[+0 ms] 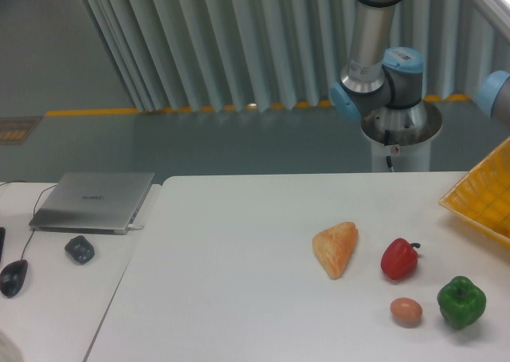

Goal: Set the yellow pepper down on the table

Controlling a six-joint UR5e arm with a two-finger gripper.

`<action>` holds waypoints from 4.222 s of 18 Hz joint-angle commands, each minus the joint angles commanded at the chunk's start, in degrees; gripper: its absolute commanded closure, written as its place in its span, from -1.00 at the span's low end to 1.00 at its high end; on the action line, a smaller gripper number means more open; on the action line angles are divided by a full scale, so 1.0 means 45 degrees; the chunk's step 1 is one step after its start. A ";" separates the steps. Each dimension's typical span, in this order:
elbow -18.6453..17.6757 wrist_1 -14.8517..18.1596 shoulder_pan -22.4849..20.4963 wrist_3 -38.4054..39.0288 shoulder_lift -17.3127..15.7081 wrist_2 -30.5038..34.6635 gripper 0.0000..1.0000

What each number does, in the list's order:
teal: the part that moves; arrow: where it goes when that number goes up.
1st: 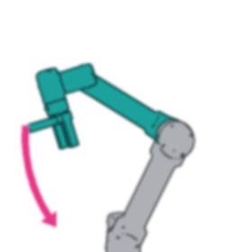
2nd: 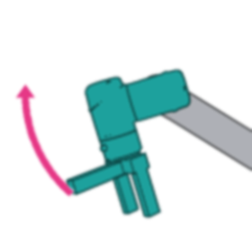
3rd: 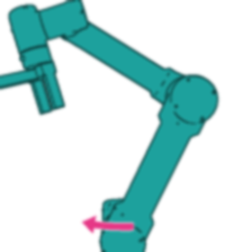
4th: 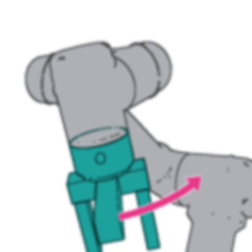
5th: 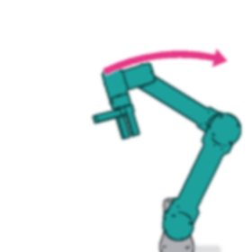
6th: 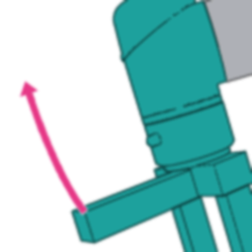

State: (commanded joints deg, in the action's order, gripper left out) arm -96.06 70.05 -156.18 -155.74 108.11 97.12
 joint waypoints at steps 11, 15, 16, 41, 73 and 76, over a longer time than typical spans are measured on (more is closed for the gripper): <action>-0.0156 -0.0662 0.0039 0.0098 0.0547 0.0000 -1.00; -0.0156 -0.0664 0.0019 0.0020 0.0488 0.0000 -1.00; -0.0156 -0.0664 0.0000 0.0019 0.0488 0.0000 -0.95; 0.1465 0.2305 0.0273 0.4193 -0.0527 -0.2613 -0.19; 0.1406 0.1075 0.2421 1.3711 0.0644 -0.2773 -0.46; 0.1406 0.1016 0.2422 1.3594 0.0742 -0.2773 -0.99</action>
State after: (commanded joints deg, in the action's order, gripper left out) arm -89.74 74.62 -145.28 -94.57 111.44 84.64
